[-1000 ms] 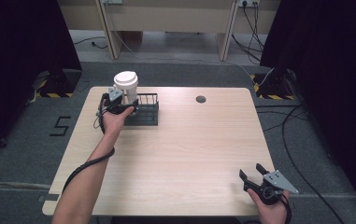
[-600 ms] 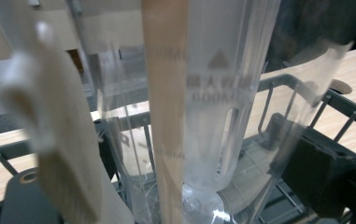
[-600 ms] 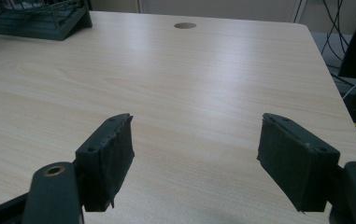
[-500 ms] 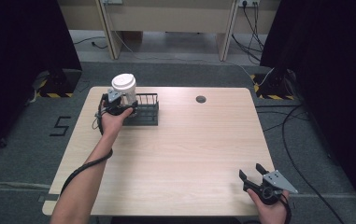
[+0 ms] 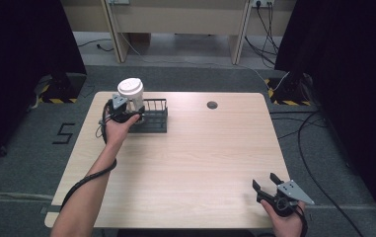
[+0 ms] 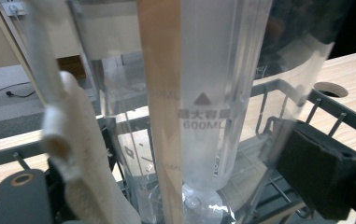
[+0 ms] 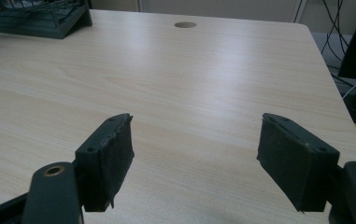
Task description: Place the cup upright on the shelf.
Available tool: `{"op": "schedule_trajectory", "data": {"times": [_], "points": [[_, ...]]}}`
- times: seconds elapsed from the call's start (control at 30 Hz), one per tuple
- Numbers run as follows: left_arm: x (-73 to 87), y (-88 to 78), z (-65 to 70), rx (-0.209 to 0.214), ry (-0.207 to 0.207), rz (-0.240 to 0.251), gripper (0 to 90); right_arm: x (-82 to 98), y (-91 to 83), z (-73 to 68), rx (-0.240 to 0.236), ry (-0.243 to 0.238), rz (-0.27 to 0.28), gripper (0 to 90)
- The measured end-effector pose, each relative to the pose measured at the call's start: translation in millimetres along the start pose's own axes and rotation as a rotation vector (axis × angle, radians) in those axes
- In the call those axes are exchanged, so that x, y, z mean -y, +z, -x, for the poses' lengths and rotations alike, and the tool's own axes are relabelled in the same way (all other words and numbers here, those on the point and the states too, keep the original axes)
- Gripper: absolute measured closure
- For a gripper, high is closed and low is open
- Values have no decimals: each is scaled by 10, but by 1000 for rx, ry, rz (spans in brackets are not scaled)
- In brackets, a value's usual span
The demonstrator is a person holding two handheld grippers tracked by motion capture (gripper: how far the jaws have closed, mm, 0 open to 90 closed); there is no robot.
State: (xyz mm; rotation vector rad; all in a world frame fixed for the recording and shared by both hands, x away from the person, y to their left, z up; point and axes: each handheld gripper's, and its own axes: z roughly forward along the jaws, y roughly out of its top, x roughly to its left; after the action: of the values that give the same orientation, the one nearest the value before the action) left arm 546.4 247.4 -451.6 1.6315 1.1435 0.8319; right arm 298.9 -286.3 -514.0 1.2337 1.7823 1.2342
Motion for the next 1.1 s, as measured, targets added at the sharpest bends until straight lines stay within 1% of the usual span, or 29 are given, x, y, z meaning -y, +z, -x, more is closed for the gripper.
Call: {"op": "schedule_trajectory", "data": {"times": [0.3,0.5,0.8,0.93,1.1], "points": [[-10,-105,2,11,18,17,143,-1,1,-1,1,2,-3,268],[-53,-178,11,11,18,39,143,-2,2,-3,0,1,-4,268],[-71,-271,36,20,29,40,138,-3,2,-4,2,1,-6,269],[-65,-321,46,23,24,41,143,-2,3,-2,0,2,-6,269],[-56,-383,60,28,29,45,142,-2,3,-2,0,3,-5,269]]}}
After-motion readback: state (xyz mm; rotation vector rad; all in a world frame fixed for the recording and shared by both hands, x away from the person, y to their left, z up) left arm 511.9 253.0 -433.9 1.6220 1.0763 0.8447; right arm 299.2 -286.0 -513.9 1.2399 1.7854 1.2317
